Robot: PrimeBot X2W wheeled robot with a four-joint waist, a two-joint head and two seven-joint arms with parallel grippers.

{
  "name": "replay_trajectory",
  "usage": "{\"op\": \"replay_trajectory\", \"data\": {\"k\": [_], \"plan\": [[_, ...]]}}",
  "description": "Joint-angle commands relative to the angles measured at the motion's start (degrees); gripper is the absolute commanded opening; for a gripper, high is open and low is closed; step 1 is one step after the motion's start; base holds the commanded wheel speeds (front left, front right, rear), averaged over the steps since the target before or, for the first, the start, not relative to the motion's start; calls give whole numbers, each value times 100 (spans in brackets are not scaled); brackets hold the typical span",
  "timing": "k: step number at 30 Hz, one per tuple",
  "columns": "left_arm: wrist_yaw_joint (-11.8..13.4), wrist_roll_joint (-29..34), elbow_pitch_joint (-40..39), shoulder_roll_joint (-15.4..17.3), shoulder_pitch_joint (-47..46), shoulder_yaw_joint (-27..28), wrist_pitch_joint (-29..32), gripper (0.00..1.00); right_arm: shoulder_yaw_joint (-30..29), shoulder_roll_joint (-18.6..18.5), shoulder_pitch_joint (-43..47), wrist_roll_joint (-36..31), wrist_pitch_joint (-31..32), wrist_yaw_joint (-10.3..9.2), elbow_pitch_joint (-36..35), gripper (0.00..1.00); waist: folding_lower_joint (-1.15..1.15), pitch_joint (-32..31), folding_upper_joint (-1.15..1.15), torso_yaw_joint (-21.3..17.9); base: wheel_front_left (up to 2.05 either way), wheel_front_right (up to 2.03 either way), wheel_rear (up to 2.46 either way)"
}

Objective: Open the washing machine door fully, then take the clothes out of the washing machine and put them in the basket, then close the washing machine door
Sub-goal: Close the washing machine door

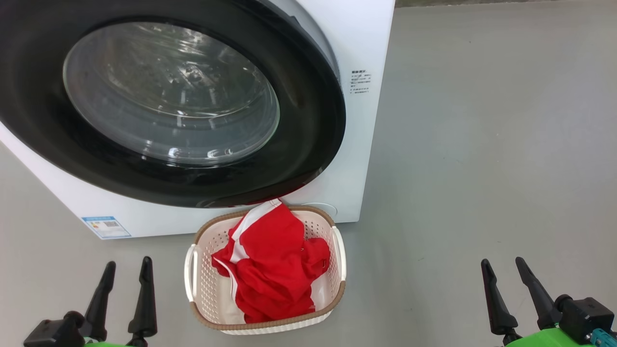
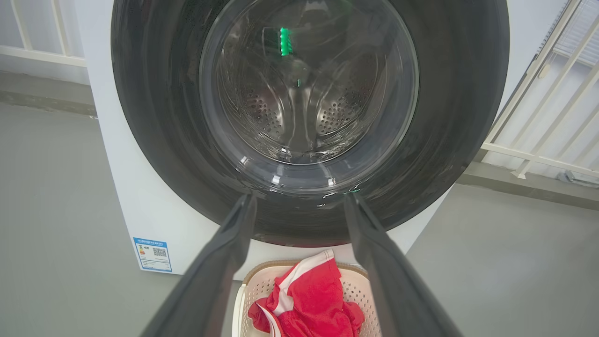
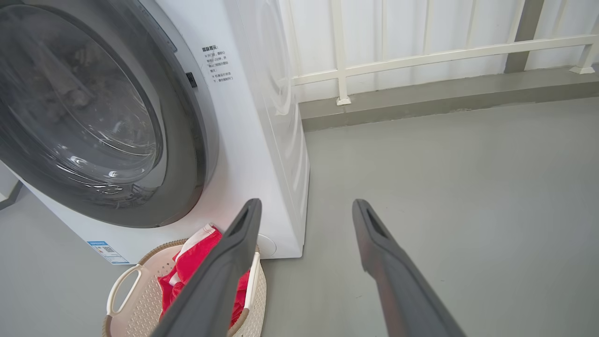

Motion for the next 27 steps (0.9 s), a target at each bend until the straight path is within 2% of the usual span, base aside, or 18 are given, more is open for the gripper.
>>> {"op": "replay_trajectory", "data": {"k": [1, 8, 9, 10, 11, 12, 21, 27], "plan": [[-31, 75, -183, 29, -40, 244, -45, 100, 114, -67, -24, -79, -37, 36, -158, 100, 0, -1, 0, 11, 0, 0, 0], [-31, 152, -215, -44, -42, 247, -45, 100, 127, -70, -40, -78, -37, 36, -158, 100, 0, -4, 0, 55, 0, 0, 0], [-31, 156, -213, -50, -47, 241, -45, 100, 135, -70, -50, -72, -37, 36, -156, 78, 0, -7, 0, 65, 0, 0, 0], [-31, 160, -212, -58, -48, 237, -45, 100, 165, -69, -68, -60, -37, 36, -156, 49, 0, -12, 0, 74, 0, 0, 0], [-31, 165, -214, -68, -44, 229, -45, 100, 208, -68, -94, -36, -37, 36, -160, 31, 0, -18, 0, 84, 0, 0, 0], [-31, 169, -218, -79, -39, 219, -45, 100, 250, -67, -130, -11, -37, 36, -165, 0, 0, -19, 0, 96, 0, 0, 0], [-31, 112, -254, -198, -97, 1, -45, 100, 654, -54, -941, 100, -37, 36, -86, 0, 0, 131, 0, 358, 0, 0, 0], [-31, 52, -230, -245, -203, -224, -45, 100, 983, -112, -1820, 135, -37, 36, 123, 0, 0, 304, 0, 692, 0, 0, 0]]}}
